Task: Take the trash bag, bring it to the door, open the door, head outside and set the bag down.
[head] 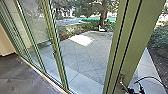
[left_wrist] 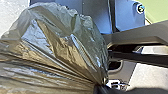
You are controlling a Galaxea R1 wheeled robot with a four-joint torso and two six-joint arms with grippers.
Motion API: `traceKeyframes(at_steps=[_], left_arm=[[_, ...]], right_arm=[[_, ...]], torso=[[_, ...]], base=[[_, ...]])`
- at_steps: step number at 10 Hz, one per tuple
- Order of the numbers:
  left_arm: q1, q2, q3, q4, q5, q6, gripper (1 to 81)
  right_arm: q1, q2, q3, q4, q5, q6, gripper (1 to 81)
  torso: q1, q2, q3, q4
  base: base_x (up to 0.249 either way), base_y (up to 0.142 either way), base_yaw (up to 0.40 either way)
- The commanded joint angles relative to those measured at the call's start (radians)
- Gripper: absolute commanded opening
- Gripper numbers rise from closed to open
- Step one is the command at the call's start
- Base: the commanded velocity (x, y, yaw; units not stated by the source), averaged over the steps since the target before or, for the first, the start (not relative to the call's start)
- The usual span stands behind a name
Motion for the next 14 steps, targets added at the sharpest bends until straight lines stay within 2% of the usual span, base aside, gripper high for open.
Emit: traceKeyframes(at_steps=[1, 3, 5, 9, 14], left_arm=[[-0.024, -0.001, 0.007, -0.002, 0.063, -0.005, 1.0], [-0.024, -0.004, 0.007, -0.002, 0.063, -0.005, 1.0], [-0.024, -0.011, 0.007, -0.003, 0.063, -0.005, 1.0], [-0.023, -0.007, 0.007, -0.002, 0.063, -0.005, 1.0], [-0.023, -0.008, 0.007, -0.003, 0.063, -0.005, 1.0]], right_arm=[[0.027, 0.063, -0.056, 0.062, -0.269, 0.036, 81.1], [-0.022, 0.161, -0.127, 0.056, -0.268, 0.035, 81.1], [-0.037, 0.203, -0.145, 0.049, -0.265, 0.035, 81.1], [-0.025, 0.158, -0.105, 0.052, -0.255, 0.035, 81.1], [-0.014, 0.129, -0.107, 0.06, -0.254, 0.036, 81.1]], torso=[[0.0, 0.0, 0.0, 0.0], [-0.001, -0.001, 0.0, 0.0], [-0.002, -0.002, 0.0, -0.001], [-0.007, -0.004, 0.001, -0.003], [-0.01, -0.006, 0.002, -0.004]], base=[[0.0, 0.0, 0.0], [0.0, 0.0, 0.0], [0.0, 0.0, 0.0], [0.0, 0.0, 0.0], [0.164, 0.0, 0.0]])
